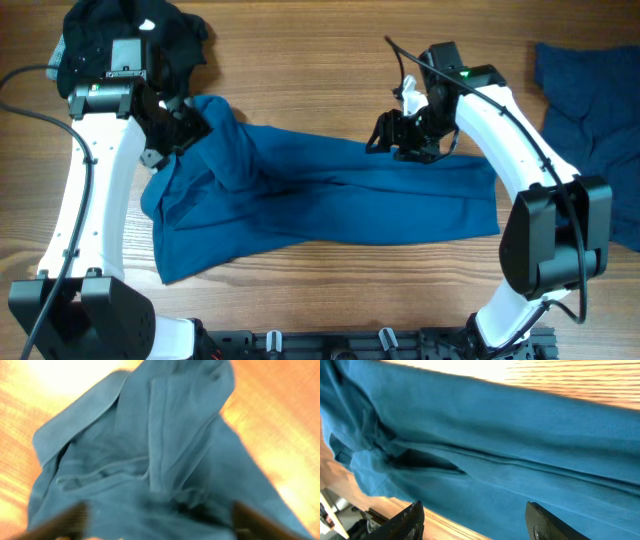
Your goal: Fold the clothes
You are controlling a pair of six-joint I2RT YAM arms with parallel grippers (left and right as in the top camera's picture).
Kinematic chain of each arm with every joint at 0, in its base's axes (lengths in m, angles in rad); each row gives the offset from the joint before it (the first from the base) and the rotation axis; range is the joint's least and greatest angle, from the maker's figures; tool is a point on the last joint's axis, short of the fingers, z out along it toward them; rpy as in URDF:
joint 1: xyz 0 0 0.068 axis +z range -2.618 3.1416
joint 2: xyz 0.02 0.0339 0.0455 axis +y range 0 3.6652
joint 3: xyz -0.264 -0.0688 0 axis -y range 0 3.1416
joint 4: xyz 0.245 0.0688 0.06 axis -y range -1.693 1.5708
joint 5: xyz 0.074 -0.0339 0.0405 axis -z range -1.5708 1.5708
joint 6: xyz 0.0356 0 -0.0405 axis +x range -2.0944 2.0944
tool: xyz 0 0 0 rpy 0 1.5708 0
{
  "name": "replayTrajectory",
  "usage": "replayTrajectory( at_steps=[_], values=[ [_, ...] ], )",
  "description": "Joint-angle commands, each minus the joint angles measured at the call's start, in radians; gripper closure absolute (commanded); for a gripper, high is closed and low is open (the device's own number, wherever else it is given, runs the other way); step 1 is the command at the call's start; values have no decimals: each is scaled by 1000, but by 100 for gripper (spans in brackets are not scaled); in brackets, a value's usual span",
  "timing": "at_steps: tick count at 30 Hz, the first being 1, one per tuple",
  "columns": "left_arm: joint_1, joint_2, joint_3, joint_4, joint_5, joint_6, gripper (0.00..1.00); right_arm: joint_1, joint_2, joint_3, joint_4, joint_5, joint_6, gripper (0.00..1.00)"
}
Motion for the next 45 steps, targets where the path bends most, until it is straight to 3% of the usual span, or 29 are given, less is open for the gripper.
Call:
replayTrajectory(
  at_steps=[1, 8, 11, 15, 23, 33, 38, 42, 45],
  values=[
    [-6, 46, 10, 57, 37, 51, 1, 37, -16, -7, 12, -32, -19, 34],
    [-6, 180, 10, 203, 98, 130, 0, 83, -16, -7, 27, -32, -18, 34],
    [-6, 248, 10, 272, 155, 240, 1, 96, -16, -7, 30, -32, -18, 34],
    [-6, 299, 10, 320, 120, 284, 1, 98, -16, -7, 30, -32, -18, 34],
    [-6, 316, 10, 410, 71, 534, 0, 98, -16, -7, 26, -32, -18, 34],
    [36, 377, 10, 414, 68, 585, 4, 101, -16, -7, 25, -32, -18, 34],
    [56, 408, 10, 410, 134, 585, 8, 101, -16, -7, 24, -32, -18, 34],
    [55, 407, 10, 406, 153, 584, 16, 101, -16, -7, 27, -32, -18, 34],
    [55, 407, 10, 400, 159, 583, 28, 101, -16, -7, 28, -32, -18, 34]
  ],
)
